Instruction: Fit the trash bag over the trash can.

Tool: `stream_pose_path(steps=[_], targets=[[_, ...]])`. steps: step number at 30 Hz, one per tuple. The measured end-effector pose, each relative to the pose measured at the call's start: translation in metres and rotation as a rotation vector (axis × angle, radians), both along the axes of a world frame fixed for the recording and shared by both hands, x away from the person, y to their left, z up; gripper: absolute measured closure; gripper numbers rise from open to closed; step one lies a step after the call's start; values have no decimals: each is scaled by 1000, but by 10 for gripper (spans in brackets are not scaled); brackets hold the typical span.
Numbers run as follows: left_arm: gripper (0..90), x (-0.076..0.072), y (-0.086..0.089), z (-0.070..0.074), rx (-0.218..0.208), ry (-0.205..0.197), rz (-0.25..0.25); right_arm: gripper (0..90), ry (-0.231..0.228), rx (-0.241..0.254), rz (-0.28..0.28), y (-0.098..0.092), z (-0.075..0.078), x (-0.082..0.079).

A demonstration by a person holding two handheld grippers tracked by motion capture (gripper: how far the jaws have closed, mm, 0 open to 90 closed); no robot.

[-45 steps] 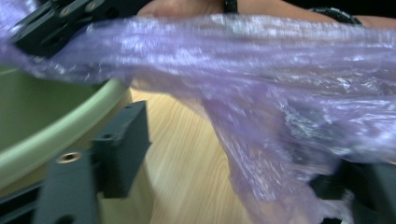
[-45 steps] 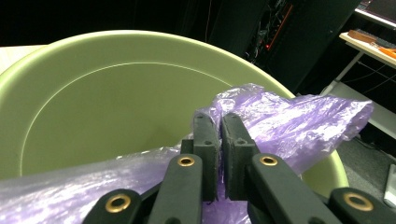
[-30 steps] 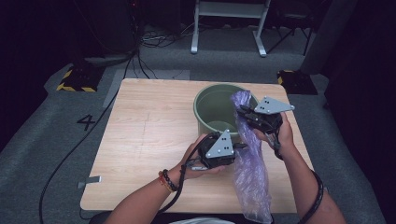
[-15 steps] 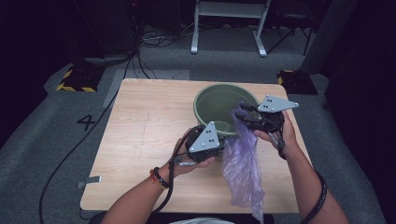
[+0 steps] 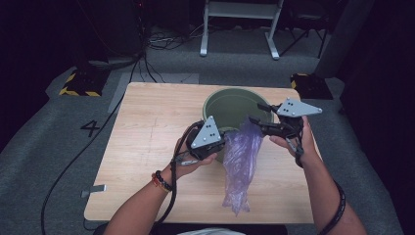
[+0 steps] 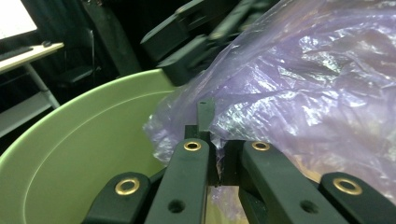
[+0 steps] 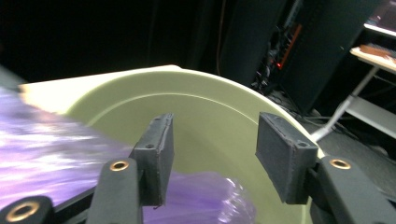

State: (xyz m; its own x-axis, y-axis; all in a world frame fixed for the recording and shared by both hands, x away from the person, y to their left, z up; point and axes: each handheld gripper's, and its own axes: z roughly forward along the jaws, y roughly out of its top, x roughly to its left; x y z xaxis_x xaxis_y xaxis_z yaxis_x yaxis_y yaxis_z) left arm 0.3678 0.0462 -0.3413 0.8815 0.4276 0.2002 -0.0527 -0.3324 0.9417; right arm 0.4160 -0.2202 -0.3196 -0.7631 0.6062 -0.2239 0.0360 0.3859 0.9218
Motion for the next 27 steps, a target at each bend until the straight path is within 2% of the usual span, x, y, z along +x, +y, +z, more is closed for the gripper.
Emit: stream_pose_path(steps=[2,3,8,12,13,19,24,27], targets=[[899,3,0,0,4,3,15,435,-14,-17,19,2,1,-7],[899,4,0,0,5,6,19,423,-18,-12,43,1,1,-13],[899,9,0,-1,20,5,49,391,-38,3,87,-3,1,-25],[899,13,3,-1,14,16,74,390,-43,-20,124,-6,-1,-35],[899,14,4,-1,12,19,72,396,-43,-31,157,-7,-2,-38],[899,21,6,-3,22,28,104,396,-48,-61,213,-2,-7,-46],[898,25,5,-4,10,43,126,403,-40,-67,253,10,-14,-46],[899,25,4,-3,13,44,127,482,-49,-65,264,18,-17,-47]])
